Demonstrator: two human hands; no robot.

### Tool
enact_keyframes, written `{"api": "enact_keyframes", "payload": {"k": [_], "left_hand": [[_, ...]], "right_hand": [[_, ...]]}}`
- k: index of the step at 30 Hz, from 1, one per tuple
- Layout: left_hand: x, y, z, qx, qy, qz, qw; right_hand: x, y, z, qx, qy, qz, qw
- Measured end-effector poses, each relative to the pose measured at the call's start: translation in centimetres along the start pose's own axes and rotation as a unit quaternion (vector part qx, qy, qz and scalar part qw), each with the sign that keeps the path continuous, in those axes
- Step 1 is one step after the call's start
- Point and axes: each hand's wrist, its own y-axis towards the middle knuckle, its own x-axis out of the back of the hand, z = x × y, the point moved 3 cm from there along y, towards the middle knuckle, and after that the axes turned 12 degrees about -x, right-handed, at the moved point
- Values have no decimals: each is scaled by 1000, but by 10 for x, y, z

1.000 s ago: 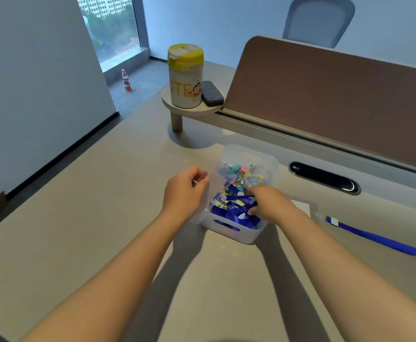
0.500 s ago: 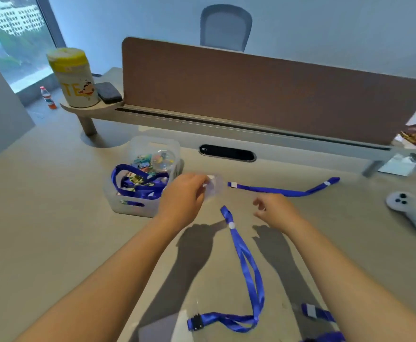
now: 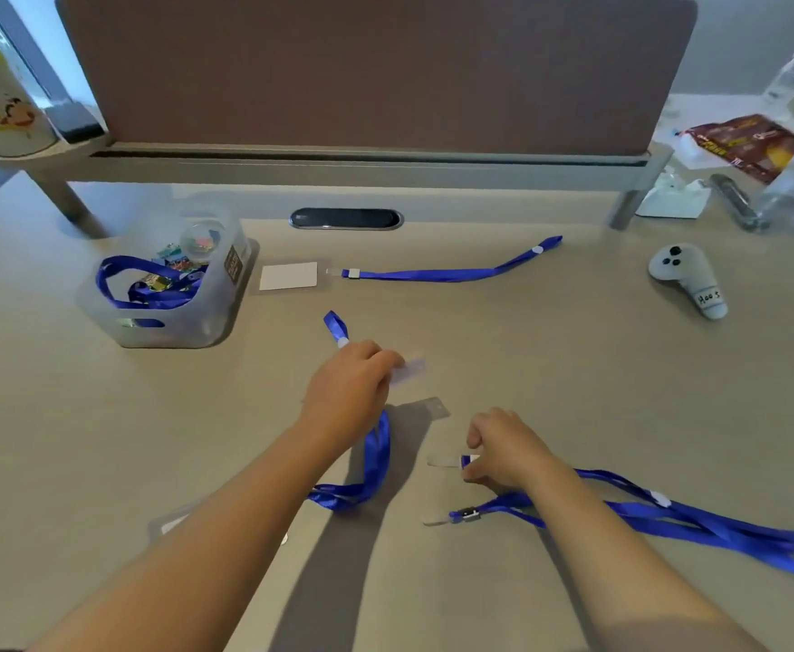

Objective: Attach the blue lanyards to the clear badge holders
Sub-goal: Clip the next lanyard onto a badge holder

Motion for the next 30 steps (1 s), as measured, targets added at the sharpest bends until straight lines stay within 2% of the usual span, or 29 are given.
{"api": "enact_keyframes", "payload": {"k": [4,9,14,19,22,26,30], "left_hand": [[-5,-1,0,33,24,36,999],[-4,5,-4,74,35,64,995],[12,28,-16,122,4,25,992],[38,52,-23,146,-96,-54,983],[56,62,-23,163,-192,-119,960],[74,68,-21,188,-311,-165,917],[86,68,-21,192,-386,-196,881]], "right_hand": [[-3,6,-1,26,-29,-28,999],[11,8,-2,41,49,-60,996],[57,0,0,74,182,-167,966],[117,-15,15,129,276,-243,921],[147,-28,31,151,308,-258,903],[173,-48,55,181,332,-283,882],[182,-52,71,168,392,-260,866]]}}
